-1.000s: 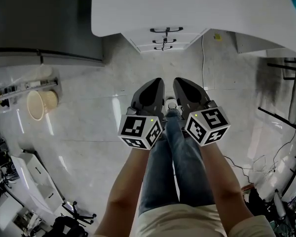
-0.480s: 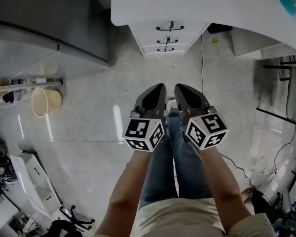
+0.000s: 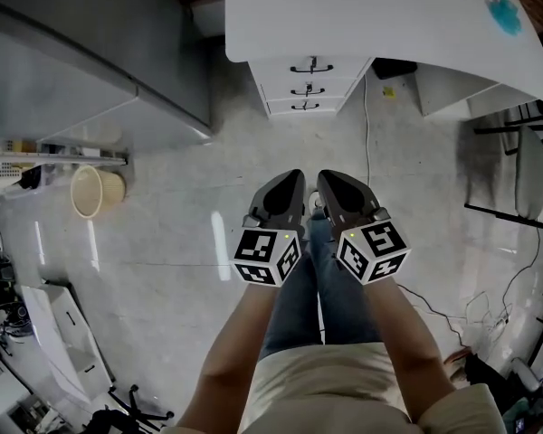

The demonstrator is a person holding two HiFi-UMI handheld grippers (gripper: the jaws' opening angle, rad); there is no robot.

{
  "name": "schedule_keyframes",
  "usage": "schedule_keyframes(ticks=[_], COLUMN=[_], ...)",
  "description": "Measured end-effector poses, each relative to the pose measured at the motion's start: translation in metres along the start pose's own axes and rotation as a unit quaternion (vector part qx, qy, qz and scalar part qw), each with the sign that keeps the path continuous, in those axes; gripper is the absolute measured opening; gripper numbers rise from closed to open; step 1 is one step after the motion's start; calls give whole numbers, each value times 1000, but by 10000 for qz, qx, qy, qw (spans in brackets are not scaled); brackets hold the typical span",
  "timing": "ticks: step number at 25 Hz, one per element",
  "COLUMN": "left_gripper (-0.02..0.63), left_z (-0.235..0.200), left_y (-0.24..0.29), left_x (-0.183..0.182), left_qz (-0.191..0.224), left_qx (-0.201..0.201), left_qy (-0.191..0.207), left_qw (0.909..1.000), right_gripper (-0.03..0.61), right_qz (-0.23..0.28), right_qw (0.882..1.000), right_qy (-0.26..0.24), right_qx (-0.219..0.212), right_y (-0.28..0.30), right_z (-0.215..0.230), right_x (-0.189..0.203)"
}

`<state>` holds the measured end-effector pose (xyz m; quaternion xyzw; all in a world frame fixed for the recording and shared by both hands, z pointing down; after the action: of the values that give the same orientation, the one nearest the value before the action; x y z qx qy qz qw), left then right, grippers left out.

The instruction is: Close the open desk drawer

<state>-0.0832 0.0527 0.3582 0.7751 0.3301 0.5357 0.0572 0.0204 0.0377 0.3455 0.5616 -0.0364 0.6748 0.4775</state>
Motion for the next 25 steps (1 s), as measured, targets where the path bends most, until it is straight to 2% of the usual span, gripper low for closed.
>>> schedule_keyframes(ticks=[11,25], left_gripper=[-2,-2], left_z=[31,54], left_y=[-50,-108], left_x=[-33,-46], left_qz=[22,44], left_qx=[2,-5], left_qy=[191,161], left_qw=[9998,9999], right_gripper=[2,2], right_qz=[-14,-109], right_qw=[9992,9978], right_qy=[-411,-652], right_qx=[18,1], right_y=[-46,-92], right_z=[-46,-89], right_x=[-34,-50])
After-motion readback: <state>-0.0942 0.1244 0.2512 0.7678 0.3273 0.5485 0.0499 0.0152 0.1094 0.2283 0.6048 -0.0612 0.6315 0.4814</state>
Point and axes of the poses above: the fingertips, and each gripper's own axes: y forward along the fingers, z to its right, x out of its underside, the point moved 6 cm from there along -y, backward along the fingers, and after that the axes turned 7 degrees about -z, right-handed, at the moved point
